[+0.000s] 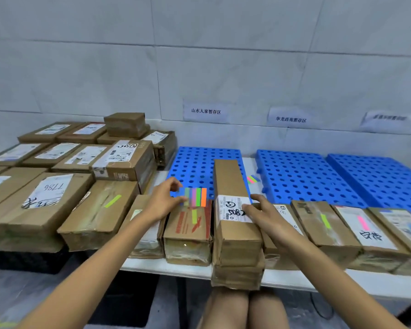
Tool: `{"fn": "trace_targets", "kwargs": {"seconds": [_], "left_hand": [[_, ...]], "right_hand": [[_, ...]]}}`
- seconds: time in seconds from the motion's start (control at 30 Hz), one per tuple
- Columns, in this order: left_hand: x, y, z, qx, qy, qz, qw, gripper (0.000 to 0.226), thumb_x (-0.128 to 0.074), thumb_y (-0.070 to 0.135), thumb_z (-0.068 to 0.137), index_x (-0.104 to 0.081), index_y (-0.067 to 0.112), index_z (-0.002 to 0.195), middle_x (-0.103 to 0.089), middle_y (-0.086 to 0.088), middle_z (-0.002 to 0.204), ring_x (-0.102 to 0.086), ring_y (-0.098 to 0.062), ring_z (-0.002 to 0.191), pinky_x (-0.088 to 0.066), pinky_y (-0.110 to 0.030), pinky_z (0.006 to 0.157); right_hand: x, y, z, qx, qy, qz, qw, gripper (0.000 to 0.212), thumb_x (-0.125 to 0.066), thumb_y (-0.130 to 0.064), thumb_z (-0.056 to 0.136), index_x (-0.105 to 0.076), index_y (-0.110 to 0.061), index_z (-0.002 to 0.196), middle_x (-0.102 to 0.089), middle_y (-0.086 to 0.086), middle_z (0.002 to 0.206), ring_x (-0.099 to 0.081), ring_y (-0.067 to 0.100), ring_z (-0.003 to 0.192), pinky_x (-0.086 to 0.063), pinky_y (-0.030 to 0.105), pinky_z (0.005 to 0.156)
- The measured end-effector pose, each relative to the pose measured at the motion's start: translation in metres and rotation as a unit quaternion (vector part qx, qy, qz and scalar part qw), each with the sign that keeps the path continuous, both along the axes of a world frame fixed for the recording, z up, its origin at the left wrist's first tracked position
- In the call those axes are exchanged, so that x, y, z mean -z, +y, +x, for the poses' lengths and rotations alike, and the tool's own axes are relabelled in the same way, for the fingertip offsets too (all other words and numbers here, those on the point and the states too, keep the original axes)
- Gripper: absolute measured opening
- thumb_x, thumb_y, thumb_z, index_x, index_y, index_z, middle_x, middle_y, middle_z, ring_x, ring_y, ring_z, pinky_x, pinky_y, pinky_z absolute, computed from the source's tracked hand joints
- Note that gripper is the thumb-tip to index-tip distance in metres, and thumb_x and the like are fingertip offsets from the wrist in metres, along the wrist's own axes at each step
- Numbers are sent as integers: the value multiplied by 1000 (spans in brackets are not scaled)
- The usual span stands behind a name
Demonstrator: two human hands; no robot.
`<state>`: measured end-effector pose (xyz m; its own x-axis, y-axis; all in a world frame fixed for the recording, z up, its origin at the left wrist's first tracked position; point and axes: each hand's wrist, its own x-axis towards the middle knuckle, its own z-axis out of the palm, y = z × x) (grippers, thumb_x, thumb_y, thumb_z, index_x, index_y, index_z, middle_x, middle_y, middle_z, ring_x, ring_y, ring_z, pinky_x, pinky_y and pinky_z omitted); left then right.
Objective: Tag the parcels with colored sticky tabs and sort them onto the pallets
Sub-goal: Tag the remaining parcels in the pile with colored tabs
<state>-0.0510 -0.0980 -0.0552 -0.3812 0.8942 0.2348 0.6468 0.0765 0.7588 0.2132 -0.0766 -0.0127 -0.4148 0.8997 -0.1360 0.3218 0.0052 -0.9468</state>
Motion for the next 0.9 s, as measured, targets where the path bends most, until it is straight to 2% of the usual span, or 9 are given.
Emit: {"fn": "trace_targets", "kwargs": {"seconds": [0.07, 0.13, 0.23, 0.33, 0.43, 0.63, 0.7, 0.77, 0.9], "left_hand": [[-21, -5, 4, -46, -103, 59, 992, 20, -72, 6, 78, -54, 11, 86, -63, -11, 86, -61, -21, 79, -52, -34, 66], [-49, -11, 16, -35, -189, 105, 976, 17, -68, 2, 81, -56, 7, 92, -64, -15, 82, -64, -22, 72, -56, -27, 55], [-83, -23, 44, 30, -228, 134, 964, 22, -68, 4, 82, -61, 16, 98, -69, -7, 73, -68, -16, 66, -59, -29, 57], [-102, -32, 70, 85, -259, 158, 949, 28, -68, 3, 81, -61, 18, 103, -68, -4, 65, -67, -15, 62, -57, -26, 55], [-111, -34, 84, 109, -310, 171, 929, 29, -66, 0, 81, -60, 14, 106, -66, -8, 66, -65, -15, 56, -54, -22, 53], [-109, -33, 93, 107, -330, 167, 923, 29, -66, -1, 81, -60, 11, 107, -65, -6, 66, -64, -17, 51, -57, -25, 55], [-107, -33, 95, 103, -333, 170, 922, 29, -66, 0, 81, -60, 10, 108, -67, -11, 71, -65, -19, 53, -58, -27, 58], [-106, -34, 97, 96, -343, 179, 917, 29, -66, 0, 82, -59, 9, 109, -68, -19, 80, -65, -19, 56, -58, -26, 56], [-105, -39, 103, 84, -373, 207, 901, 28, -65, 2, 83, -58, 12, 107, -70, -15, 80, -65, -16, 57, -54, -22, 53]], "right_hand": [[-8, 3, 3, 6, -55, 129, 990, 45, -49, -26, 95, -37, -19, 138, -47, -5, 126, -46, 7, 108, -34, 20, 87], [-21, 5, 4, 9, -70, 285, 956, 39, -50, -24, 94, -45, -23, 133, -46, -11, 130, -41, -1, 117, -28, 7, 89], [-43, 7, -6, -10, -72, 442, 894, 34, -50, -23, 94, -52, -23, 128, -50, -8, 127, -40, 4, 121, -21, -1, 95], [-53, 14, -21, -6, -110, 556, 824, 44, -43, -36, 92, -50, -19, 131, -48, 1, 132, -36, 15, 128, -25, 24, 109], [-51, 19, -27, 9, -157, 602, 783, 46, -41, -39, 91, -54, -17, 129, -50, 5, 135, -30, 22, 132, -26, 44, 110], [-42, 25, -22, 46, -179, 661, 728, 38, -45, -35, 90, -64, -15, 117, -58, 5, 128, -38, 24, 127, -24, 50, 107], [-41, 24, -21, 52, -167, 655, 735, 37, -47, -34, 89, -65, -15, 116, -61, 3, 124, -42, 23, 124, -29, 49, 105], [-43, 21, -20, 41, -134, 627, 766, 38, -48, -35, 89, -64, -16, 117, -62, 0, 120, -47, 22, 119, -38, 48, 101], [-51, 15, -14, 3, -50, 565, 824, 42, -53, -44, 84, -63, -23, 119, -59, -8, 107, -50, 11, 107, -42, 27, 91]]}}
